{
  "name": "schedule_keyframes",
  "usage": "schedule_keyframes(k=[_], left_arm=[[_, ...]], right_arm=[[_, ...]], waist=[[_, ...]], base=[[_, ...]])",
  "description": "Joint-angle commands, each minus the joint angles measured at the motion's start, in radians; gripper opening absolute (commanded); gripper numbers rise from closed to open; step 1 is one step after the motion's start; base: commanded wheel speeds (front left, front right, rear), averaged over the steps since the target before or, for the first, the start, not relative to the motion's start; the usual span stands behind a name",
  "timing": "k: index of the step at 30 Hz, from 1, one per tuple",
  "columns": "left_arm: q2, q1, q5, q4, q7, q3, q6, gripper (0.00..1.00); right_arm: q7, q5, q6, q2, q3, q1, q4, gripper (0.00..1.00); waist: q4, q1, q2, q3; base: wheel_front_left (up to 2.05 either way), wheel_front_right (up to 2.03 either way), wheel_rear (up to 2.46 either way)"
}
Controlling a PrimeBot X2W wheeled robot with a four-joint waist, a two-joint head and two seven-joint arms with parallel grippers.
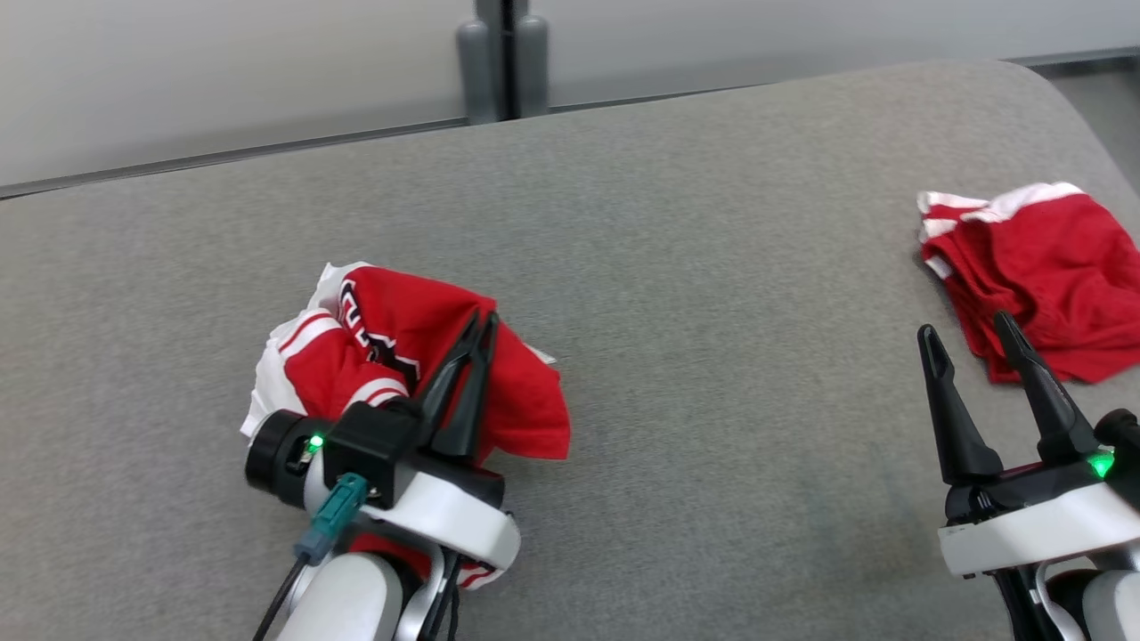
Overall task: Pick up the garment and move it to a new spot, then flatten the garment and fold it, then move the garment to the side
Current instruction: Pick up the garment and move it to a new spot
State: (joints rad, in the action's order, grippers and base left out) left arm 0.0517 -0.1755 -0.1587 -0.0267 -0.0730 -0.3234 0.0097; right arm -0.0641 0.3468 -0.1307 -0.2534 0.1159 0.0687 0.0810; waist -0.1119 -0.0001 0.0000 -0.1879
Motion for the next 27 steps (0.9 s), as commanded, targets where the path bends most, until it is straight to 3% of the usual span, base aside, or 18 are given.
schedule_keyframes(k=[1, 6, 10, 11, 13, 21, 27], left_arm=[[0.001, -0.03, -0.003, 0.011, 0.0, -0.018, -0.007, 0.0], [0.001, -0.127, -0.036, 0.086, -0.004, -0.131, -0.016, 0.0], [0.003, -0.181, -0.07, 0.164, -0.003, -0.211, -0.01, 0.0], [0.002, -0.192, -0.081, 0.182, -0.007, -0.224, -0.009, 0.05], [0.002, -0.21, -0.086, 0.223, -0.013, -0.251, -0.014, 1.0], [0.012, -0.226, -0.082, 0.252, -0.106, -0.274, -0.007, 1.0], [0.053, -0.191, -0.098, 0.201, -0.152, -0.19, 0.06, 1.0]], right_arm=[[-0.01, 0.007, 0.0, 0.004, 0.006, 0.015, -0.008, 1.0], [-0.042, 0.028, 0.0, 0.02, 0.003, 0.028, -0.041, 1.0], [-0.065, 0.043, 0.0, 0.032, 0.006, 0.04, -0.068, 1.0], [-0.074, 0.047, 0.0, 0.033, 0.007, 0.043, -0.074, 1.0], [-0.084, 0.051, 0.0, 0.034, 0.009, 0.044, -0.087, 1.0], [-0.1, 0.047, 0.0, 0.013, 0.003, 0.053, -0.111, 1.0], [-0.073, 0.034, 0.0, -0.01, -0.005, 0.029, -0.09, 1.0]], waist=[[-0.104, 0.0001, 0.0, -0.036], [-0.2, 0.0001, 0.0, -0.093], [-0.237, 0.0001, 0.0, -0.136], [-0.241, 0.0001, 0.0, -0.145], [-0.243, 0.0001, 0.0, -0.154], [-0.168, 0.0001, 0.0, -0.119], [-0.071, 0.0001, 0.0, -0.063]], base=[[0.0, 0.0, 0.0], [0.0, 0.0, 0.0], [0.0, 0.0, 0.0], [0.0, 0.0, 0.0], [0.0, 0.0, 0.0], [0.0, 0.0, 0.0], [0.0, 0.0, 0.0]])
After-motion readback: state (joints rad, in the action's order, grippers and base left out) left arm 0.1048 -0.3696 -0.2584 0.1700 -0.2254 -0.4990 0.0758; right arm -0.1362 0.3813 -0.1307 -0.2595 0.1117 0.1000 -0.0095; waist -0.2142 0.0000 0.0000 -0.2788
